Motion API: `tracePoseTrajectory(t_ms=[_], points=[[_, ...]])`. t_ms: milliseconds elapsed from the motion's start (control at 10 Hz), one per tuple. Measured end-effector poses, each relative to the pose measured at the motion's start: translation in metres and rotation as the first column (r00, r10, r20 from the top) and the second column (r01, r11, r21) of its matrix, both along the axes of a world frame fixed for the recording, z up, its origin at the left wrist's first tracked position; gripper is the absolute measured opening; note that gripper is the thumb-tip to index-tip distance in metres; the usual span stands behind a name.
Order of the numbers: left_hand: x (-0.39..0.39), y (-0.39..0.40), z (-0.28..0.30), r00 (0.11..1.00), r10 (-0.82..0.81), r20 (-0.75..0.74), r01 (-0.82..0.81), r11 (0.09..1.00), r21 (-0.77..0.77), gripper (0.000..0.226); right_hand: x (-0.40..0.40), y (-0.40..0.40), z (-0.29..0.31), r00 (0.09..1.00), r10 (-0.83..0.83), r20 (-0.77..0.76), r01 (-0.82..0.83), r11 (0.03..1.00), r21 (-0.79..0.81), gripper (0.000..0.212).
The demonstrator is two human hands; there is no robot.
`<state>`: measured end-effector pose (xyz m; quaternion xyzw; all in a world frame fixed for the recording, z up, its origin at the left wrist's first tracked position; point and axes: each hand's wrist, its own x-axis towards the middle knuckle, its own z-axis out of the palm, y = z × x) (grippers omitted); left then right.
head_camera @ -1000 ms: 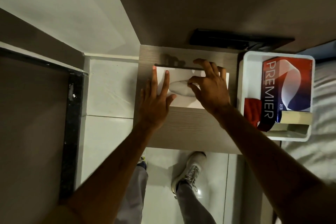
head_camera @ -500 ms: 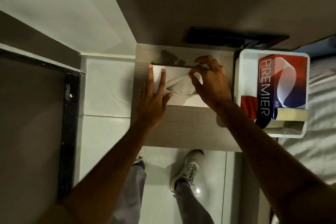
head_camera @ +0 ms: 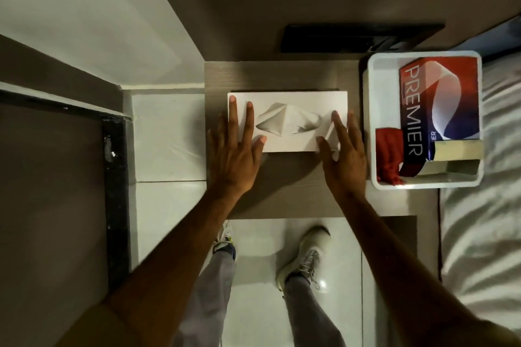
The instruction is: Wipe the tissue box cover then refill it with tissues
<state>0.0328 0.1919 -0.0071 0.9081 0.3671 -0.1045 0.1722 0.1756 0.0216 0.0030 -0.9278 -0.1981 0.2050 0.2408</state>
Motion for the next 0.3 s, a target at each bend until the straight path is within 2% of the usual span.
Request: tracePoseTrajectory(t_ms=[200, 300], points=[[0.001, 0.003, 0.004, 0.999, -0.025, -0.030, 0.025, 1.000, 0.003, 0.069, 0.002, -0.004, -0.012, 0.999, 0.000, -0.032, 0.004, 0.993, 0.118, 0.062], [-0.003, -0.010, 0.029, 0.995, 0.076, 0.061, -0.076, 0.997, 0.013, 0.068, -0.005, -0.013, 0.005, 0.998, -0.055, -0.027, 0.059, 0.981, 0.185, 0.063]])
